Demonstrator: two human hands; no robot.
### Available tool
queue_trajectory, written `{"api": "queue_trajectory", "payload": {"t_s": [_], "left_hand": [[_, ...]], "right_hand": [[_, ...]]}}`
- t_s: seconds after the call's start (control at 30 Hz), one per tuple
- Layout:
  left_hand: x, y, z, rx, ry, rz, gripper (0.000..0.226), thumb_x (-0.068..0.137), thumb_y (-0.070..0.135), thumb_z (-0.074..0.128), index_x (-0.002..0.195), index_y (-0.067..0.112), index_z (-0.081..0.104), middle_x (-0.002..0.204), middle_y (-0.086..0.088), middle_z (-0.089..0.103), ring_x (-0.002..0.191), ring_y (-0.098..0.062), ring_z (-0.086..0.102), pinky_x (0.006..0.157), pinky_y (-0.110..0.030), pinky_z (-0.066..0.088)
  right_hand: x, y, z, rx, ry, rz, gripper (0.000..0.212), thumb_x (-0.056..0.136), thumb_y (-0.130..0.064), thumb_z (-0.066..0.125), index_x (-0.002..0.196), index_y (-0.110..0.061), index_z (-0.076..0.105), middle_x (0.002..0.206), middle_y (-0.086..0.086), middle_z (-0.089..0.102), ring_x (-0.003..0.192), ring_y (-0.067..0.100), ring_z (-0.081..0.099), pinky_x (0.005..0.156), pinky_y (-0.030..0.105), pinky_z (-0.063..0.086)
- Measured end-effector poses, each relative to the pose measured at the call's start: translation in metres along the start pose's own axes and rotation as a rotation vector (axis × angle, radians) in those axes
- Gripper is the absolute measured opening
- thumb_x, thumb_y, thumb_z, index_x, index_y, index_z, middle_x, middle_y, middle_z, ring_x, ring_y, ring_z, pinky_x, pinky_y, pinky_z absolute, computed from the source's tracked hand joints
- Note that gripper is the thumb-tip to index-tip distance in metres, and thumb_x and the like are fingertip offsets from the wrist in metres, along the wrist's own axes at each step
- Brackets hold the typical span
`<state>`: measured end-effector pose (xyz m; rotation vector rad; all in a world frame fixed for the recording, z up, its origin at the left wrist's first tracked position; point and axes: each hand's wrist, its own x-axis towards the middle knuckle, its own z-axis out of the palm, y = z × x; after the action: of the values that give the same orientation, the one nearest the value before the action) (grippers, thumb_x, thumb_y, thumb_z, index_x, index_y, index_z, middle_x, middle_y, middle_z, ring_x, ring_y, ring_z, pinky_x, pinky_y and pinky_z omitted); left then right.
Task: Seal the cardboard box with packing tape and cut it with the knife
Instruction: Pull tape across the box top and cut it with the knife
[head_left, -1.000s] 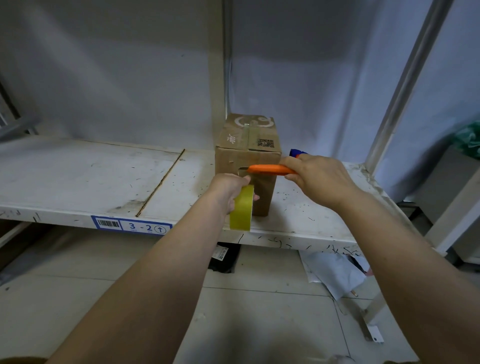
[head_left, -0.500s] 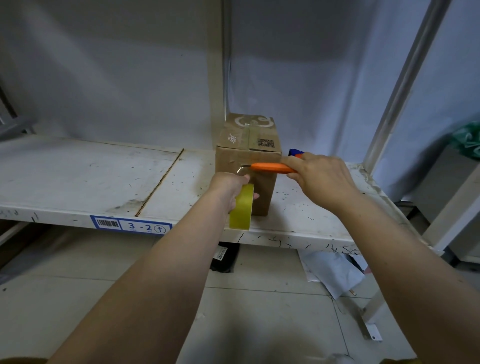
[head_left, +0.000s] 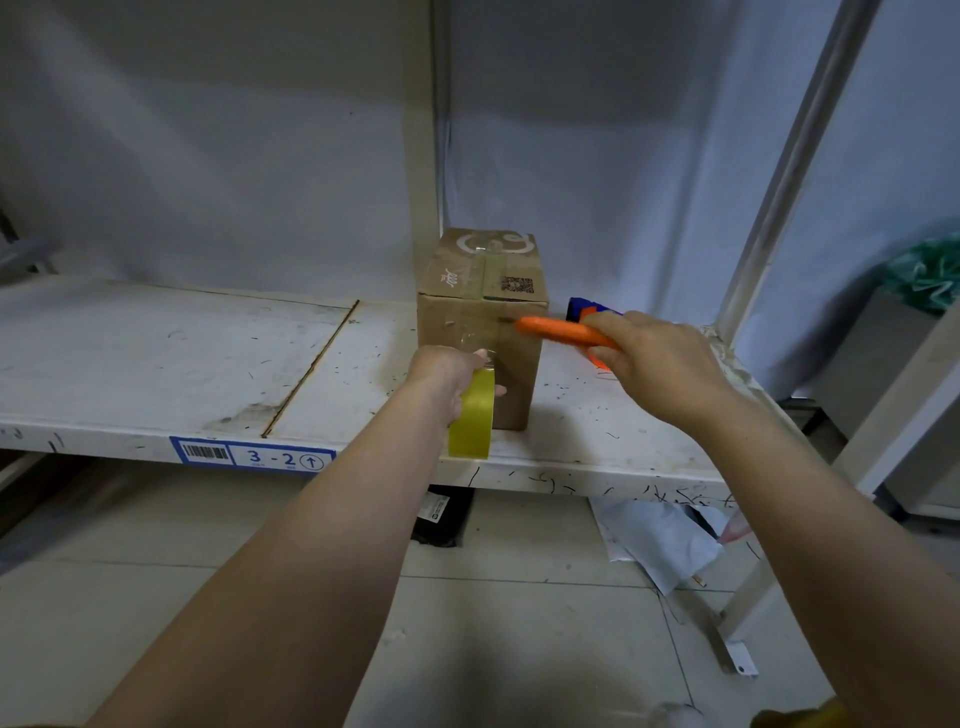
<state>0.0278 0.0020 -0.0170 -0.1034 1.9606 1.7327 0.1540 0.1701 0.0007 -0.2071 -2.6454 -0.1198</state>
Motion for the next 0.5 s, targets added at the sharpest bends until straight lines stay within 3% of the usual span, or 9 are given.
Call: {"api": "queue_trajectory", "payload": {"t_s": [0.1,0.2,0.3,0.5], "left_hand": [[-0.001,0.001,-0.004,-0.034,-0.026,0.000,0.022,0.094,0.016,0.058,0.114,0.008,0.059,0.126,-0.014,0.062,0.053,-0.018,0.068,0.048,-0.028,0.055],[0.003,0.001,-0.006,-0.063,-0.048,-0.034,0.021,0.097,0.013,0.052,0.117,0.010,0.057,0.109,-0.016,0.065,0.030,-0.017,0.060,0.035,-0.025,0.051],[0.001,-0.007,-0.007,-0.071,-0.068,-0.115,0.020,0.099,0.023,0.049,0.111,0.007,0.054,0.079,-0.016,0.061,0.027,-0.017,0.057,0.053,-0.029,0.056],[0.004,-0.023,-0.011,-0.088,-0.153,-0.141,0.019,0.097,0.026,0.053,0.093,0.007,0.053,0.078,-0.016,0.063,0.039,-0.018,0.064,0.068,-0.033,0.056]], "right_hand": [[-0.001,-0.004,0.001,0.314,0.044,0.165,0.026,0.098,-0.035,0.041,0.121,-0.026,0.050,0.096,0.000,0.062,0.084,0.027,0.058,0.071,0.038,0.046],[0.001,-0.014,0.008,0.469,0.070,0.291,0.027,0.100,-0.033,0.040,0.121,-0.020,0.048,0.091,0.004,0.063,0.080,0.029,0.058,0.068,0.039,0.047],[0.003,-0.024,0.022,0.578,0.085,0.366,0.027,0.100,-0.035,0.039,0.121,-0.020,0.048,0.097,0.004,0.066,0.079,0.027,0.063,0.068,0.040,0.052],[0.009,-0.027,0.047,0.834,0.065,0.717,0.024,0.100,-0.032,0.033,0.108,-0.015,0.048,0.099,0.012,0.062,0.087,0.032,0.065,0.074,0.045,0.055]]}}
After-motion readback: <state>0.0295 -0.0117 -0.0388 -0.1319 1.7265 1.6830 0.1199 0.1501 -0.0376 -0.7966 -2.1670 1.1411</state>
